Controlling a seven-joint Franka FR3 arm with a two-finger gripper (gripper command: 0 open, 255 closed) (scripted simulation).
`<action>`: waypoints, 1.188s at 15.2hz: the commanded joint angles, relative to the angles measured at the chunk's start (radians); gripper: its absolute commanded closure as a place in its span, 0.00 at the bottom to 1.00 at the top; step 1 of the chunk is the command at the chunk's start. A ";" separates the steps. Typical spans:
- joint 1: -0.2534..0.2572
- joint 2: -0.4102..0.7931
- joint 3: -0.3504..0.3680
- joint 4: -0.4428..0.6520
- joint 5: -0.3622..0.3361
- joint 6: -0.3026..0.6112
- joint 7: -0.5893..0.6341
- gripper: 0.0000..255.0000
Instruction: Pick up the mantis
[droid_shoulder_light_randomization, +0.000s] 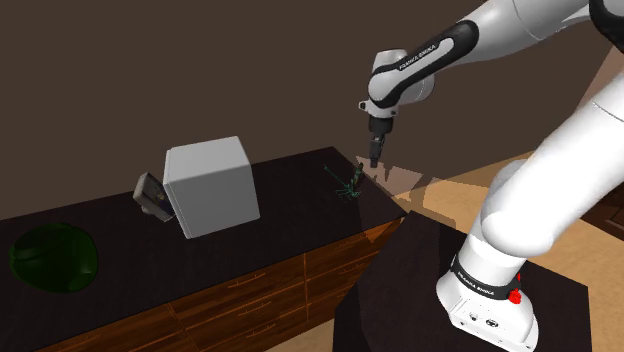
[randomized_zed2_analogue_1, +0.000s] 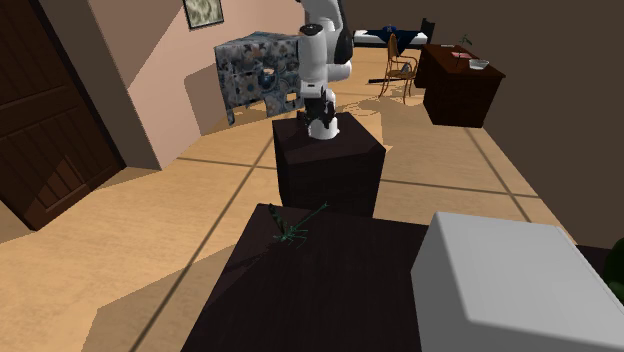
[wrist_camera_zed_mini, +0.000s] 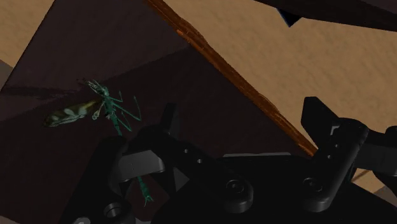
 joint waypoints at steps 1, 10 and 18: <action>0.016 0.086 -0.033 0.022 0.022 0.066 -0.085 0.00; 0.020 0.501 -0.079 0.215 0.274 0.251 -0.526 0.00; -0.111 0.836 0.041 0.484 0.438 0.302 -0.817 0.00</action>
